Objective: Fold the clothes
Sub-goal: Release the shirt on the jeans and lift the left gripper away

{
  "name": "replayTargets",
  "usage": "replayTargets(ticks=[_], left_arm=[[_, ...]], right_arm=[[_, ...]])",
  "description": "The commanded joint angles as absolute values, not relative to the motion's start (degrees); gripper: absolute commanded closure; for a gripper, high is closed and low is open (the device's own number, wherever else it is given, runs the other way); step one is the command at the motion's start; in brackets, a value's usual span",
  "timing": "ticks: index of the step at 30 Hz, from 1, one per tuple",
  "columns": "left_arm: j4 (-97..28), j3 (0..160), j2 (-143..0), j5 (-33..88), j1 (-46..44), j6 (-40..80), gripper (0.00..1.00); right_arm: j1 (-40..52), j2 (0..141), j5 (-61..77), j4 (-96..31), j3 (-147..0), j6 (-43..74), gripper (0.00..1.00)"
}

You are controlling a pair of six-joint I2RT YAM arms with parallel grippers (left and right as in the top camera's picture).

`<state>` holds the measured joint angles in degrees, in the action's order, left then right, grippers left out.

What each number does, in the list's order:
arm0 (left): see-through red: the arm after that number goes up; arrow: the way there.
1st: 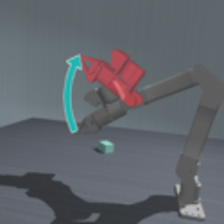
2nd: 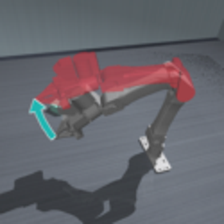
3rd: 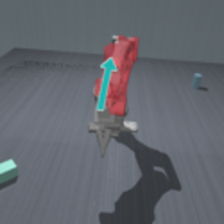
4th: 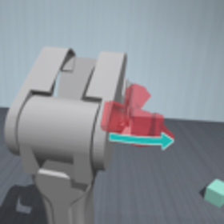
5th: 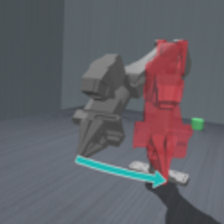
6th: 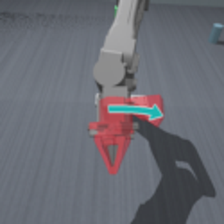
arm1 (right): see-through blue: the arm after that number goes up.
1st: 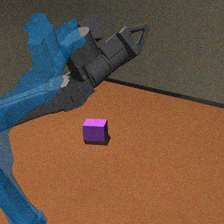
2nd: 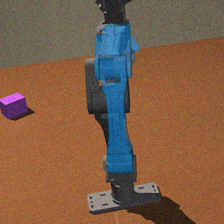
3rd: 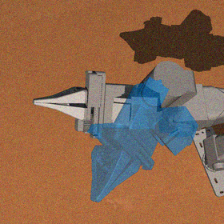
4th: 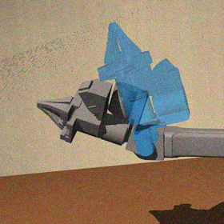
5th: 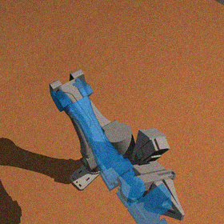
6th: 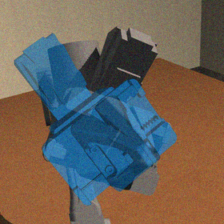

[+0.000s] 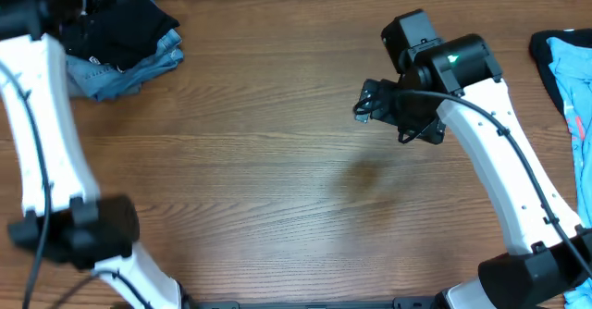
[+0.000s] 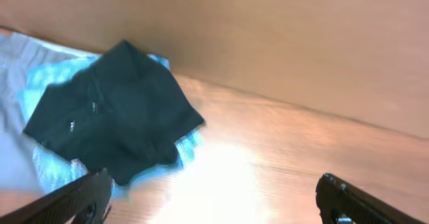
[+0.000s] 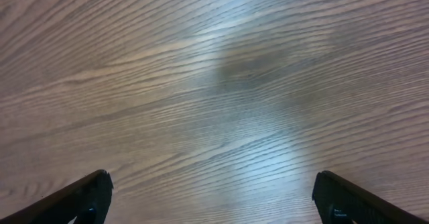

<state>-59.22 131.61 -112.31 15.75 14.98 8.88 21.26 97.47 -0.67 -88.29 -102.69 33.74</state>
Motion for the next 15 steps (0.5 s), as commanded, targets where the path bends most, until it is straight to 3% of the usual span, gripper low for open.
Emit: replayTargets(ticks=[1, 6, 15], left_arm=[[-64.97, 132.09, -106.00, 21.85, 14.96, 9.41, 0.00], [-73.34, 132.09, -100.47, 28.56, 14.87, 8.58, 0.00], [-85.08, 131.79, -92.18, 28.10, 13.80, 3.42, 0.00]], right_arm=[[24.53, 91.15, -4.10, -89.52, -102.69, 35.44, 0.00], [29.80, 84.84, -11.27, -95.11, -102.69, 41.34, 0.00], [40.91, 73.32, -16.23, -97.06, -102.26, 46.35, 0.00]])
